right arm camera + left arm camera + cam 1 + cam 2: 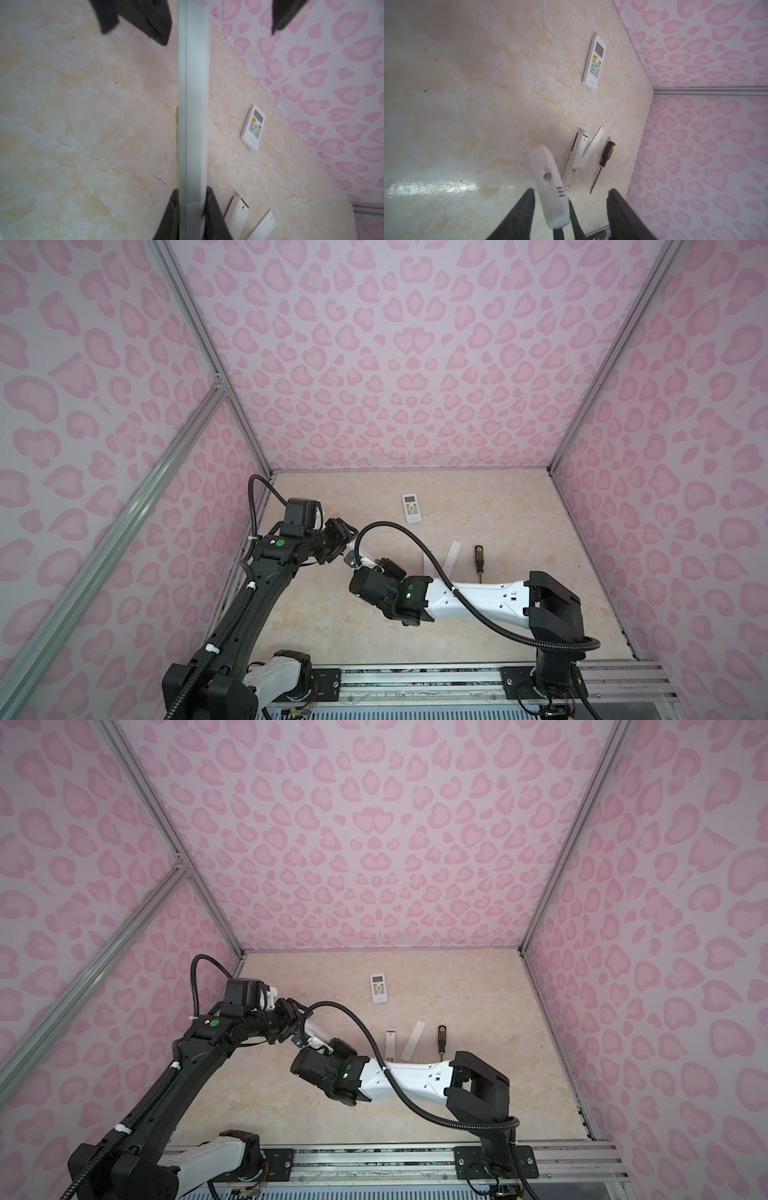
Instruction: Unload the batteries from the remote control
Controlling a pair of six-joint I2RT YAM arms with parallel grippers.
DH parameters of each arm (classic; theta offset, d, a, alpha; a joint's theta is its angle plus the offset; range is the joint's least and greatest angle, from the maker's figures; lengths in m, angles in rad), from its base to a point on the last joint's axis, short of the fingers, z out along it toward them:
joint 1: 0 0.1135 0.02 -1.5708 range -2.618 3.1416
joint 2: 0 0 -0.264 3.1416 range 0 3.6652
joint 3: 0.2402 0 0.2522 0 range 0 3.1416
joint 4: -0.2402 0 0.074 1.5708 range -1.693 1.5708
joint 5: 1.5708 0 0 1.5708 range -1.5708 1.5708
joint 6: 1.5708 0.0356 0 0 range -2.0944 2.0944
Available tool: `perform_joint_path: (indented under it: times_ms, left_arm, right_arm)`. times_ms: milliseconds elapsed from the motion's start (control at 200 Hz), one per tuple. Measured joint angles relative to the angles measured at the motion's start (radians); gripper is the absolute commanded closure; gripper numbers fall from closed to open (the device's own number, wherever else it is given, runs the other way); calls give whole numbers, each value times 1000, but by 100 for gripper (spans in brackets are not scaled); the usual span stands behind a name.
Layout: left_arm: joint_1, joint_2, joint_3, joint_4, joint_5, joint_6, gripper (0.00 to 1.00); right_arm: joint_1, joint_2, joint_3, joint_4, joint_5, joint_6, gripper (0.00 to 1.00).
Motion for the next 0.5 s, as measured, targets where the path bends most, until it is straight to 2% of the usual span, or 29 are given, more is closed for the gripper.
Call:
perform_joint_path:
  times_ms: [105,285,325,350,500]
  left_arm:
    - [13,-4,-37,5,14,-41,44]
    - [23,-21,-72,17,46,-87,62]
    - [25,-26,-80,24,55,-97,63]
    - [27,-29,-84,27,63,-99,68]
    - [33,-41,-106,51,95,-127,78]
  right_arm:
    - [20,0,1,0,48,-26,98]
    - [40,-2,-7,0,106,-69,98]
    - [45,-2,-8,0,112,-71,98]
    - [48,-2,-8,0,115,-79,98]
    - [62,-11,-23,8,137,-116,94]
